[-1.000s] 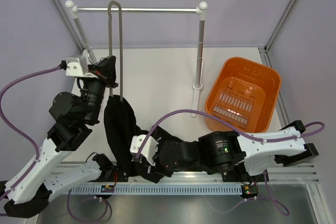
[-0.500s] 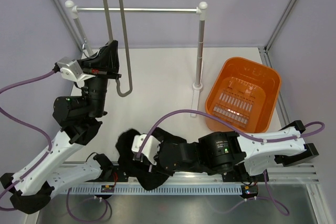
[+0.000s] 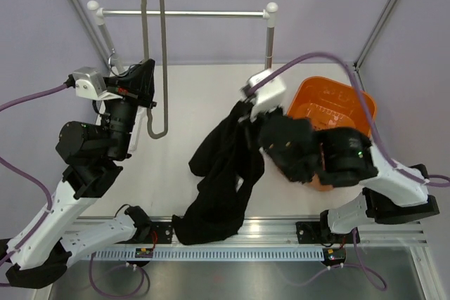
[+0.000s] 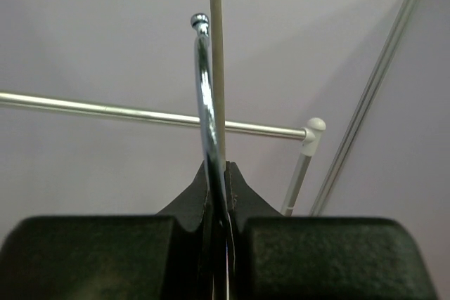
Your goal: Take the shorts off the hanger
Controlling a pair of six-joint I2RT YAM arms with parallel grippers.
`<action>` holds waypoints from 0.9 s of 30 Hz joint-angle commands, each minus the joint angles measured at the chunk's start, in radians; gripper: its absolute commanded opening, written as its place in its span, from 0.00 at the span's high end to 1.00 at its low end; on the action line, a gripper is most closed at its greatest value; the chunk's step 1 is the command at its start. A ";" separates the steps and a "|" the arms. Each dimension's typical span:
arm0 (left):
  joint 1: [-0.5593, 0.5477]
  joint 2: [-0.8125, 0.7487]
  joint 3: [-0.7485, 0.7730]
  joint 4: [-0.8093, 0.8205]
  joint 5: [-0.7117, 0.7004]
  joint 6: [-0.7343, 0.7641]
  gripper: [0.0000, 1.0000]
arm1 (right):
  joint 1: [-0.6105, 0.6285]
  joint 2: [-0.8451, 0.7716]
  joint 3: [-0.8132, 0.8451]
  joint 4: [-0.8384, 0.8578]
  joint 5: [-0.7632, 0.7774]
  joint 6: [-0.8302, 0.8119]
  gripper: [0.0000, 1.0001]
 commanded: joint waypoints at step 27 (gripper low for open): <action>0.003 -0.179 -0.044 -0.510 0.050 -0.130 1.00 | -0.758 -0.319 -0.168 0.878 0.152 -0.521 1.00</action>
